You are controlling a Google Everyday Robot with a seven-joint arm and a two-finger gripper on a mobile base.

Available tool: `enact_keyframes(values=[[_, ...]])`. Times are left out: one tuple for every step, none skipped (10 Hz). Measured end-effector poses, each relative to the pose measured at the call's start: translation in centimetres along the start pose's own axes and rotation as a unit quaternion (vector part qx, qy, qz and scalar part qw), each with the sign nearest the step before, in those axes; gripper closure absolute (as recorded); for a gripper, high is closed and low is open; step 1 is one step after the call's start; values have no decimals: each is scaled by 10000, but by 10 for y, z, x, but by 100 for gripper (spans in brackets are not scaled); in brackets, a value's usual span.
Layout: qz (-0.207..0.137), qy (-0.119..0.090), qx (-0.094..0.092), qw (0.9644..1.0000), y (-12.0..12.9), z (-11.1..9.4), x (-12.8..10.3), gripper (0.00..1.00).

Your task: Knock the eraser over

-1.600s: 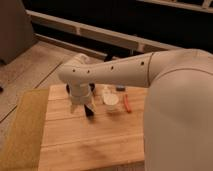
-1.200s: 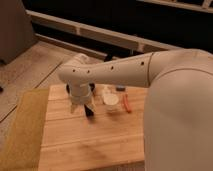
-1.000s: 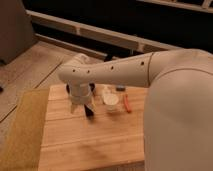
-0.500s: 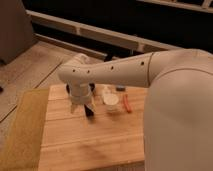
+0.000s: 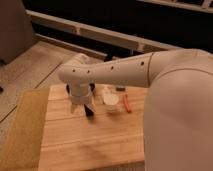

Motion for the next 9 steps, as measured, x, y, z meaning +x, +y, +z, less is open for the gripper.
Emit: enact_keyframes(values=[[0, -1, -1, 10000, 0, 0, 0, 35], [-25, -10, -14, 10000, 1, -1, 0, 35], [-90, 11, -35, 10000, 4, 2, 1, 35], [-282, 59, -95, 9995, 16, 8, 5, 35], [-403, 101, -142, 9990, 25, 13, 7, 35], [-516, 192, -180, 9983, 31, 20, 11, 35], [-625, 330, -214, 9973, 37, 30, 15, 35], [-720, 427, -203, 9963, 41, 36, 19, 35], [-906, 579, -164, 9941, 48, 46, 23, 35]])
